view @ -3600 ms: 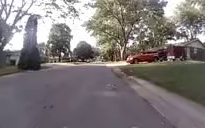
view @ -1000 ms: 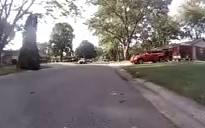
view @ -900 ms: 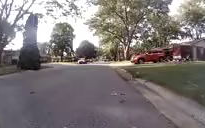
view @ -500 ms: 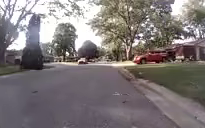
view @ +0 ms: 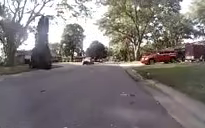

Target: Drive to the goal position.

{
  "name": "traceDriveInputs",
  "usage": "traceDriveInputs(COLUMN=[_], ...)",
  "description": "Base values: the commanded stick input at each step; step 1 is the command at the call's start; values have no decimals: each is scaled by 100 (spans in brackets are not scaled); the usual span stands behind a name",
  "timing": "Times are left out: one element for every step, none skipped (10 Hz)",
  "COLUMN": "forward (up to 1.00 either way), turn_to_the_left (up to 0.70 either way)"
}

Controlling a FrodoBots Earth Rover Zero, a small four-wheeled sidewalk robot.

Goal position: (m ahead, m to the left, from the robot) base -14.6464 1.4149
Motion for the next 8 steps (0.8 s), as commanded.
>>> traceDriveInputs(forward=[0,0,0,0,0,0,0,0], turn_to_the_left=[85,85,85,85,85,85,85,85])
